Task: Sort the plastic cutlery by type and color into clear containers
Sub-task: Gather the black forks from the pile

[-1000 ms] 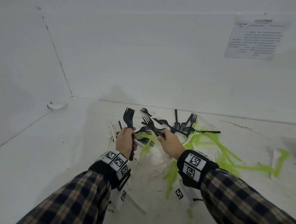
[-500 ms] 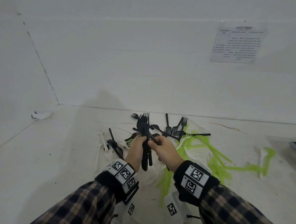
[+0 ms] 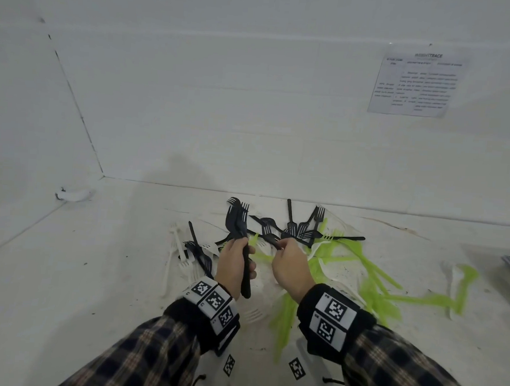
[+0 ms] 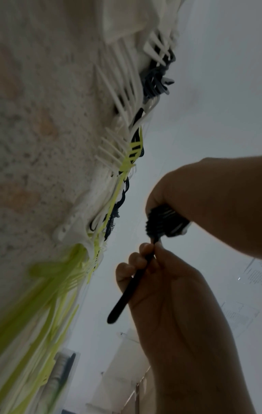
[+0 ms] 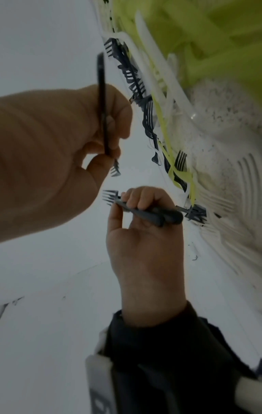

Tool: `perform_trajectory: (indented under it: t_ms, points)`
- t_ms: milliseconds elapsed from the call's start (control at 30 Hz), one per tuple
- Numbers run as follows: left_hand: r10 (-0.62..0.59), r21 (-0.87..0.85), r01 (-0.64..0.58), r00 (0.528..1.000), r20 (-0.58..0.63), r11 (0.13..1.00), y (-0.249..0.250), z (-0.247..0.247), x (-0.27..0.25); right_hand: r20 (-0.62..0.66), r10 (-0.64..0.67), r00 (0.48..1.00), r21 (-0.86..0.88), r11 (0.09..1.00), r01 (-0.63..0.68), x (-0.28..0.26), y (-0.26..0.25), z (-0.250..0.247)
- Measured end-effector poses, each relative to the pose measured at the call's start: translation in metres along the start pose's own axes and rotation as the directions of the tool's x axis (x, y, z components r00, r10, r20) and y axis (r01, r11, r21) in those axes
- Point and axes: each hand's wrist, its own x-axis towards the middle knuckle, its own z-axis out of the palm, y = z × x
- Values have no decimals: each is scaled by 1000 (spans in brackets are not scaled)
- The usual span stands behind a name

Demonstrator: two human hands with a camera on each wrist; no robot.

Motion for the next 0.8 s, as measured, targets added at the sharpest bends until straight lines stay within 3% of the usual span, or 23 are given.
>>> perform_trajectory:
  t_ms: [200, 333, 467, 567, 633, 800]
  points:
    - [7, 4, -7, 998, -60, 1000, 5, -12, 3, 11, -34, 999, 125, 992, 33, 7, -13, 8]
    - [76, 44, -72, 991, -110, 996, 10, -25, 0, 281, -65, 957, -150, 983, 110, 20, -33, 27]
    - [105, 63, -95, 981, -165, 993, 13, -42, 2, 508, -87, 857, -200, 956, 215, 25, -50, 49]
    - [103, 32, -98, 972, -213, 995, 15, -53, 5, 564, -88, 821, -270, 920, 284, 32, -51, 65]
    - [132, 32, -128, 964, -231, 991, 17, -58, 7, 583, -112, 805, -368, 846, 384, 35, -51, 77]
    - [184, 24, -184, 950, -253, 983, 25, -66, 11, 544, -160, 824, -497, 730, 470, 42, -56, 96]
